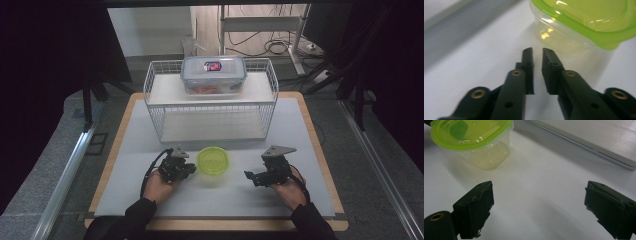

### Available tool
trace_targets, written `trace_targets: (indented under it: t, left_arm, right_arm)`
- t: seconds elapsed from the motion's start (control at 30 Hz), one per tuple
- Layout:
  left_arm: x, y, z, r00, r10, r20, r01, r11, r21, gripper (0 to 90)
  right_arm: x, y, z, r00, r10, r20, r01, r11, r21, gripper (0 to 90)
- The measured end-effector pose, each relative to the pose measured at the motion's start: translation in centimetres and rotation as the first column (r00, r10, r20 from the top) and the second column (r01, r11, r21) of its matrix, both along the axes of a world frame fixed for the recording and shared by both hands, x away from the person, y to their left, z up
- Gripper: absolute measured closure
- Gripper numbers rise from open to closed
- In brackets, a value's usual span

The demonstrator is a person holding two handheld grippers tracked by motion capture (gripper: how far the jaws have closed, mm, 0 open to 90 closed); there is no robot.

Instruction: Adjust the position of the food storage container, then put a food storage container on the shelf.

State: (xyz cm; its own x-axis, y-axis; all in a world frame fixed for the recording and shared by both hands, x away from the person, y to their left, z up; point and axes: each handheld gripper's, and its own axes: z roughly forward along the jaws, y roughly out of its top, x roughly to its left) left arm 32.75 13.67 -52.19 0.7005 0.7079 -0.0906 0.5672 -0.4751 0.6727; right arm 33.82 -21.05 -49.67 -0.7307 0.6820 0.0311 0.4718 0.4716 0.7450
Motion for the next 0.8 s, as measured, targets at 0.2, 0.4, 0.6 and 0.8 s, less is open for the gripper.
trace_targets:
  t: [0.2, 0.4, 0.6, 0.8]
  left_arm:
    - [-1.4, 1.6, 0.7, 0.9968, 0.038, 0.070, -0.039, 0.9992, 0.004, 57.5]
    - [-2.7, 3.0, 1.0, 0.9912, 0.062, 0.116, -0.062, 0.9980, -0.010, 33.3]
    - [-3.8, 4.2, 0.9, 0.9919, 0.065, 0.109, -0.060, 0.9971, -0.047, 14.8]
    - [-4.8, 4.3, 0.8, 0.9855, 0.049, 0.162, -0.048, 0.9988, -0.010, 3.9]
  right_arm:
    - [0.0, 0.0, 0.0, 0.9995, 0.011, -0.031, -0.011, 1.000, 0.021, 8.6]
    - [0.0, 0.0, -0.1, 0.9985, 0.025, -0.050, -0.023, 0.999, 0.036, 6.7]
    - [0.0, 0.2, -0.3, 0.9979, 0.029, -0.058, -0.027, 0.999, 0.034, 3.3]
    - [0.1, 0.3, -0.4, 0.9987, 0.023, -0.045, -0.021, 0.999, 0.034, 1.7]
